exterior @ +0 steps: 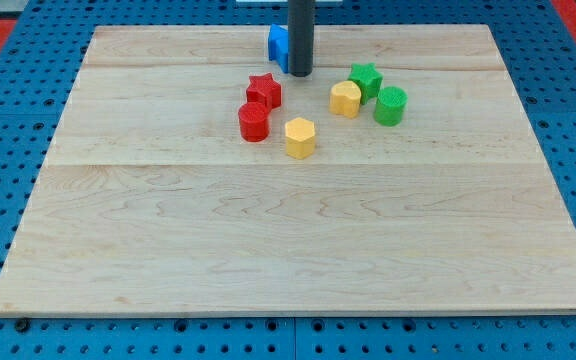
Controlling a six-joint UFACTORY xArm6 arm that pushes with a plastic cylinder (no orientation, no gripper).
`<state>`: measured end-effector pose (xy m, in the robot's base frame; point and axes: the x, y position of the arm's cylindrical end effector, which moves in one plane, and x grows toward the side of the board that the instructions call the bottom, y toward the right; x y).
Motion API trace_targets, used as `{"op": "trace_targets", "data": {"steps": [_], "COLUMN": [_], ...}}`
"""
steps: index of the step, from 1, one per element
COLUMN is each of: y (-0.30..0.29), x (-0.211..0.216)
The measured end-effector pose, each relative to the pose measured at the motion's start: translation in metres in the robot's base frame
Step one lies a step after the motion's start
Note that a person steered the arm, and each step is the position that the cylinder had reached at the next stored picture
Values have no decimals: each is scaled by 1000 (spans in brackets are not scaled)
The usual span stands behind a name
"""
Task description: Push the green star and heart to the top right of hexagon
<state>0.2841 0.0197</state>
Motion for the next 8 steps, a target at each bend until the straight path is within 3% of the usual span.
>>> {"op": "trace_targets", "data": {"steps": [2,5,6,8], "y": [26,140,147,93], "x": [-38,-29,-11,9]}}
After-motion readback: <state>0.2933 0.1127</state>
